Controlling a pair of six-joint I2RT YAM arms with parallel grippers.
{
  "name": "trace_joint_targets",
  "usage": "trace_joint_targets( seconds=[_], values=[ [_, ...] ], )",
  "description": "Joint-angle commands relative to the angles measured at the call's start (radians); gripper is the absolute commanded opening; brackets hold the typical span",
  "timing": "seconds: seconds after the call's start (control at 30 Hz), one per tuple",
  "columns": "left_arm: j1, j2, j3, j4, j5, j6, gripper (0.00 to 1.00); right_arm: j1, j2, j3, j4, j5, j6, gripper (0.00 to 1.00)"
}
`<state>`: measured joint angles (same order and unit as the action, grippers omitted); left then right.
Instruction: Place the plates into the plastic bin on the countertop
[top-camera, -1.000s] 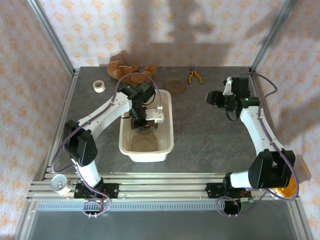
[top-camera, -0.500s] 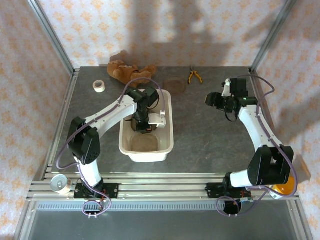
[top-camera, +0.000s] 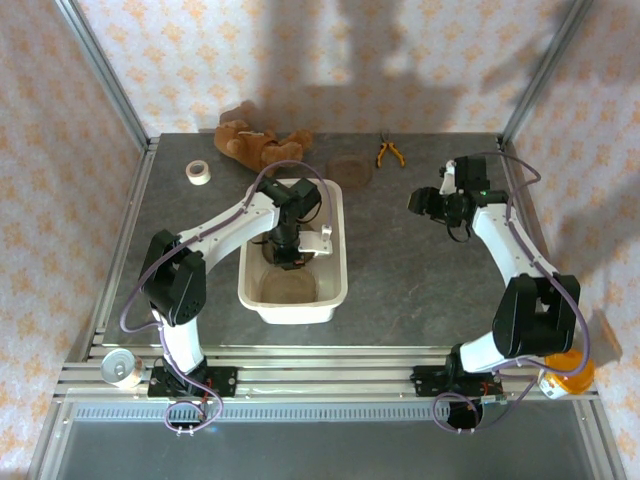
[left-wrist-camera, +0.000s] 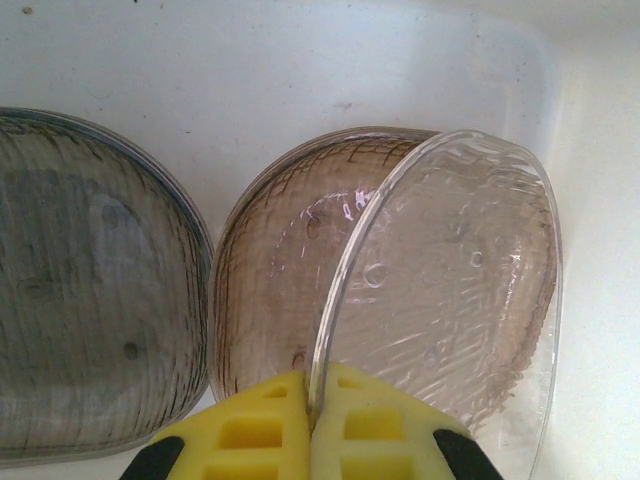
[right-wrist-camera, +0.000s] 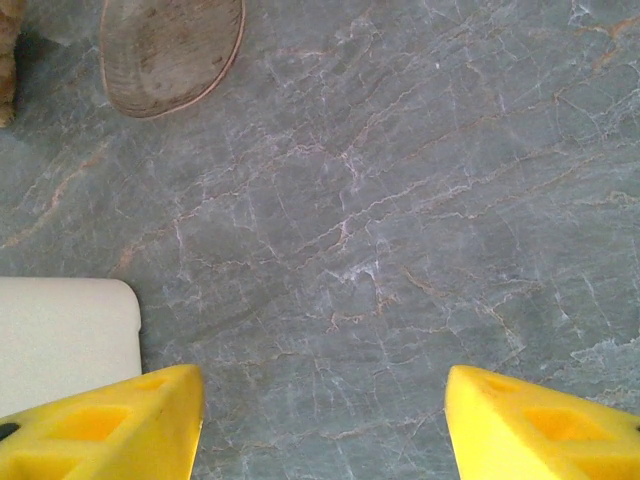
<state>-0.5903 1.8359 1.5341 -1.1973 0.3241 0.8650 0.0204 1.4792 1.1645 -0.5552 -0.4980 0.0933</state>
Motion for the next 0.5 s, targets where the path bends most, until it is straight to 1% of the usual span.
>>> trace_joint_targets(
  seconds=[0.0,0.47],
  values=[
    [-0.013,0.029,-0.025,-0.071,-0.005,-0.010,0.00,-0.006,0.020,0.041,0.015,-0.011,-0.013,0.65],
    [-0.013,0.066,-0.046,-0.013,-0.053,-0.030,0.00,-0.006,0.059,0.064,0.021,-0.013,-0.010,0.65]
  ],
)
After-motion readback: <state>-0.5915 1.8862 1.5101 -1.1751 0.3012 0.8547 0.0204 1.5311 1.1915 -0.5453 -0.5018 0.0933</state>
